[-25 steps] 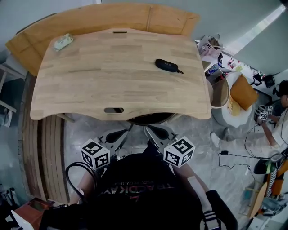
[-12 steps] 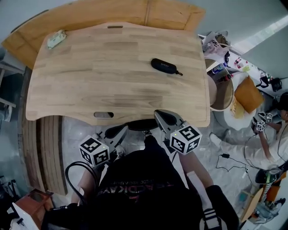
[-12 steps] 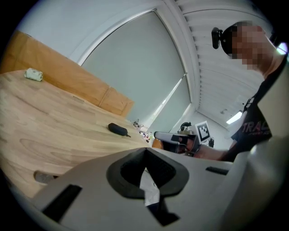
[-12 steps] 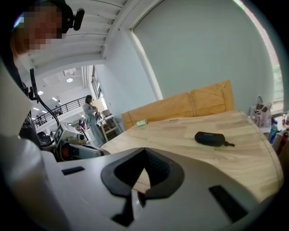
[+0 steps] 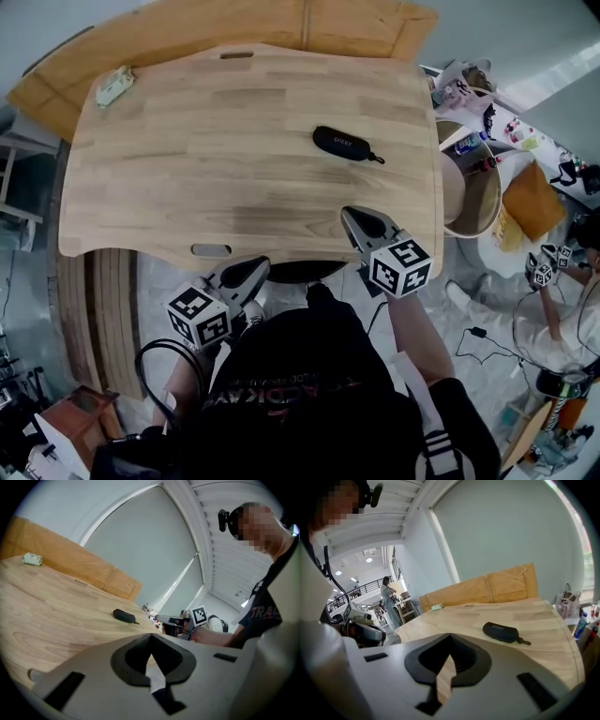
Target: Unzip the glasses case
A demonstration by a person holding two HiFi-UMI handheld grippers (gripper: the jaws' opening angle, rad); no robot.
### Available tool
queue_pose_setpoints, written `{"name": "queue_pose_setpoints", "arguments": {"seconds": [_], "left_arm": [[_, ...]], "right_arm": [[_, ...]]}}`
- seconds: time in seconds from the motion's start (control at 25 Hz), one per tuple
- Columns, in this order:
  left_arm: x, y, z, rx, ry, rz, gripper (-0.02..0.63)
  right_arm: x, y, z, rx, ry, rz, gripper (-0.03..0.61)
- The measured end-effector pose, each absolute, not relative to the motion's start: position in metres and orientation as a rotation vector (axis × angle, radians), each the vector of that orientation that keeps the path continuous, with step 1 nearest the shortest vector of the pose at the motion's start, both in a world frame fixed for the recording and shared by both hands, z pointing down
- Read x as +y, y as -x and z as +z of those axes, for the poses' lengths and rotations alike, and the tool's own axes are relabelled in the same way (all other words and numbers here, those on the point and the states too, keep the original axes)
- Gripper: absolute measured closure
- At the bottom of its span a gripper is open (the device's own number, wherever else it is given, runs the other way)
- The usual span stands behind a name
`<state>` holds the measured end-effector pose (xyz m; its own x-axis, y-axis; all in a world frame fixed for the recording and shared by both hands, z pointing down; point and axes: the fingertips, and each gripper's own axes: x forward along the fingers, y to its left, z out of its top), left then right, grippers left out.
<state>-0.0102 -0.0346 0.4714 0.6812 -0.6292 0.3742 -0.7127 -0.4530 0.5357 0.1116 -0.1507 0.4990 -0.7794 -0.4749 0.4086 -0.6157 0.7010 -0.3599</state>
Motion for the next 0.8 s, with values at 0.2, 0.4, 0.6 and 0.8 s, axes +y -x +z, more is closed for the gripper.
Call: {"name": "queue_pose_setpoints", "arguments": {"seconds": [0.2,0.4,0.6,0.8], "left_arm": [[-0.052,0.003,0.47,-1.077,-2.188,0.151,0.603],[-0.063,0.0,0.47,-1.154,-2.136,0.124,0.603],[-0.065,-0.003,0.477,-1.217,-2.067,0.099,0.603],[-0.066,-0.003,0.479,-1.276,-2.011,0.081,0.603]], "right_arm": [[-0.187,-0.129,0.513,-2.577,-0.854,0.647,0.563],[-0.224,-0.136,0.529,-2.544,-0.796,0.59,0.561],[-0.251,-0.133,0.55,-2.503,-0.676,0.559,0.466],[-0.284,-0.13,0.58,-2.411,-0.588,0.454,0.37]]}}
